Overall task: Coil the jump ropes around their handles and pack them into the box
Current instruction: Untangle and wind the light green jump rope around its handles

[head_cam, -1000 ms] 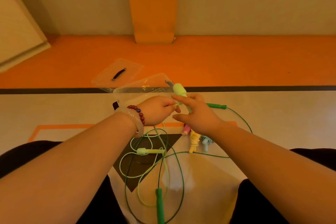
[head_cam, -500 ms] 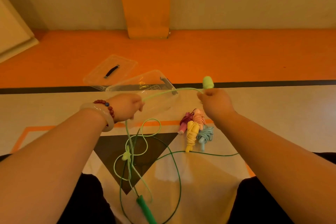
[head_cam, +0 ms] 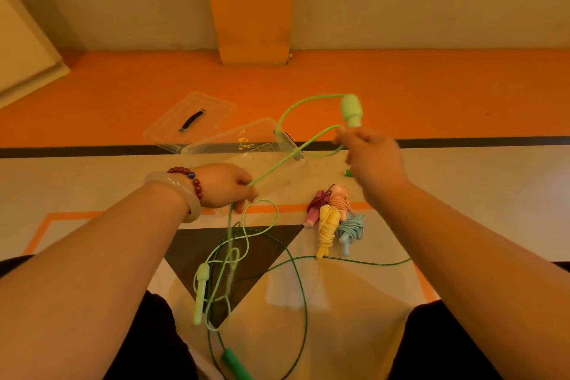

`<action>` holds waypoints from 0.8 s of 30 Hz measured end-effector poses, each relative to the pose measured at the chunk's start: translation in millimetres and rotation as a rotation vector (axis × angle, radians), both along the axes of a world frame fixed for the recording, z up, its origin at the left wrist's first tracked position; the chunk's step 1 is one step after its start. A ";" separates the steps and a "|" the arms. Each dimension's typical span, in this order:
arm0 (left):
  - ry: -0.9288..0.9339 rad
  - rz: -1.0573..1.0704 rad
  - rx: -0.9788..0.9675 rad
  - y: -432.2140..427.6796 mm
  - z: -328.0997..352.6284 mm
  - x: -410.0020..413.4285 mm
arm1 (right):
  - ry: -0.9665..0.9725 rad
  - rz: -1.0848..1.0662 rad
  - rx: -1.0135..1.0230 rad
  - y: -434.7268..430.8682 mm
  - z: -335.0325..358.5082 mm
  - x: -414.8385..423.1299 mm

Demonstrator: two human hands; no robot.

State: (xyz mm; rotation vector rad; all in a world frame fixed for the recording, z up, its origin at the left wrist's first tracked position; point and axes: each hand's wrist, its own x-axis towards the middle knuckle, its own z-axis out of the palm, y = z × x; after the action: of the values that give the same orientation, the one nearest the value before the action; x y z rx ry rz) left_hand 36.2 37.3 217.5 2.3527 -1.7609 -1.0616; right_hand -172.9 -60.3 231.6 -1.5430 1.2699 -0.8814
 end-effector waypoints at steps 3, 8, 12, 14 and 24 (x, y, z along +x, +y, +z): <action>-0.007 0.106 0.035 2.4 -11.3 14.5 | 0.140 -0.108 0.073 -19.0 2.4 -10.1; -0.056 0.057 -0.136 -11.8 6.4 -12.8 | 0.593 0.234 0.180 -8.3 -12.0 0.4; -0.052 -0.025 -0.166 -16.9 8.3 -24.1 | 0.480 0.327 -0.039 4.0 -12.8 8.6; -0.032 -0.090 -0.156 -19.3 9.2 -30.7 | 0.470 0.461 -0.125 8.7 -13.6 12.7; -0.054 -0.035 0.054 -6.2 4.6 5.4 | 0.234 0.075 -0.065 -10.1 -5.3 1.6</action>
State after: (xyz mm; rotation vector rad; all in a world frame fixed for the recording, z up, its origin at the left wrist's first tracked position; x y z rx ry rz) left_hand 41.5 31.1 222.1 2.4131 -1.8203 -1.0737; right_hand -171.3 -70.5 226.3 -1.7740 1.3491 -0.7156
